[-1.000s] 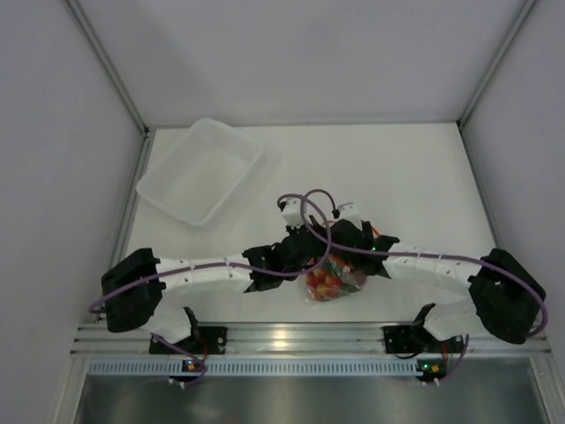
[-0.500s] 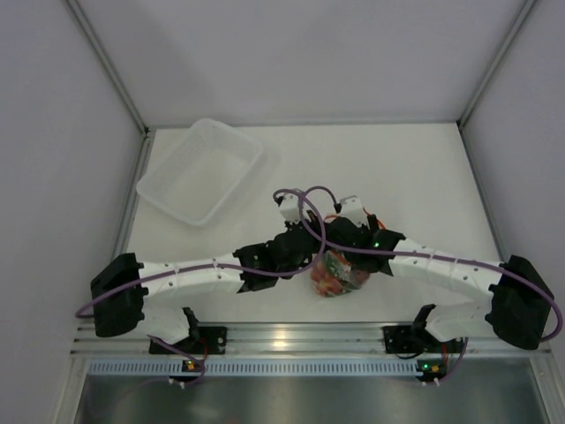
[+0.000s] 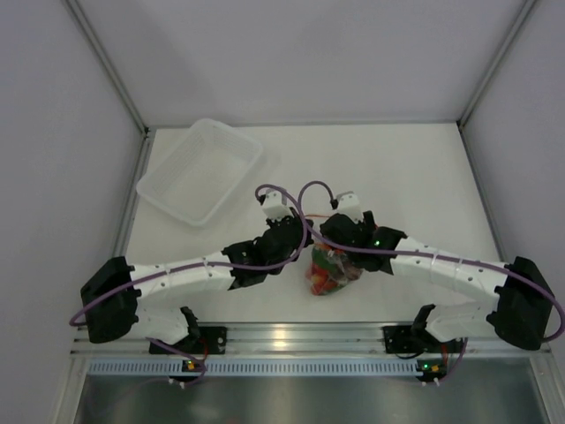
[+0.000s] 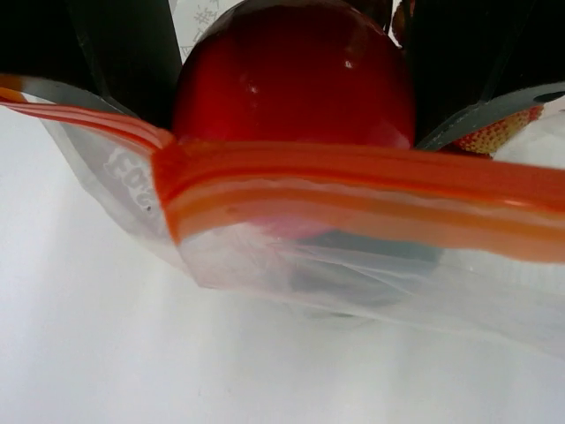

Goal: Open the zip-top bag and remove the fake food

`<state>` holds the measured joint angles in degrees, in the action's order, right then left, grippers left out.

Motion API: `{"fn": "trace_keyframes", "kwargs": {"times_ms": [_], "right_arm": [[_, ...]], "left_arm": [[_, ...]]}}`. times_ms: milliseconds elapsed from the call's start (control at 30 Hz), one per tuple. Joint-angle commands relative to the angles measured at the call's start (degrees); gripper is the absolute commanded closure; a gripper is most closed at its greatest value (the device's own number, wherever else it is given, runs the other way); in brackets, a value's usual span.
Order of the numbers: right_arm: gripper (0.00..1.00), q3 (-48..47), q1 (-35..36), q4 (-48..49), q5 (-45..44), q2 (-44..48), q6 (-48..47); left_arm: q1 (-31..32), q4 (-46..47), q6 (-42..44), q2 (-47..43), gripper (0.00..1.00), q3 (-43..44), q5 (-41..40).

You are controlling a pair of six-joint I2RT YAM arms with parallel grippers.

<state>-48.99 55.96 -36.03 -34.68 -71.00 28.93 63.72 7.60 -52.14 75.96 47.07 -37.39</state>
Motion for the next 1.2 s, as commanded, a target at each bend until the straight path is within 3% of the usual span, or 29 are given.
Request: {"fn": "trace_keyframes", "kwargs": {"times_ms": [0,133,300,600,1033,1167], "right_arm": [[0.79,-4.1,0.1,-1.9,-1.3,-1.3,1.3],[0.80,-2.3,0.1,3.4,1.4,3.6,-0.6],[0.82,-1.9,0.2,9.0,8.0,7.5,-1.8],[0.83,-12.6,0.9,5.3,6.8,0.5,0.2],[0.84,-8.0,1.9,13.0,15.2,15.2,-1.9],[0.85,-8.5,1.6,17.0,22.0,16.1,-3.0]], "left_arm": [[-1.5,-3.4,4.8,0.2,1.00,1.0,-5.5],[-1.5,-4.4,3.4,-0.8,1.00,-0.2,-8.5],[-1.8,-4.2,3.3,-1.0,1.00,0.0,-4.1],[-1.1,-3.6,2.0,1.3,1.00,4.0,0.3],[-2.1,-3.6,1.0,-2.4,1.00,-0.9,-4.8],[-3.3,-3.7,0.3,-4.2,1.00,-3.2,-5.3]]}}
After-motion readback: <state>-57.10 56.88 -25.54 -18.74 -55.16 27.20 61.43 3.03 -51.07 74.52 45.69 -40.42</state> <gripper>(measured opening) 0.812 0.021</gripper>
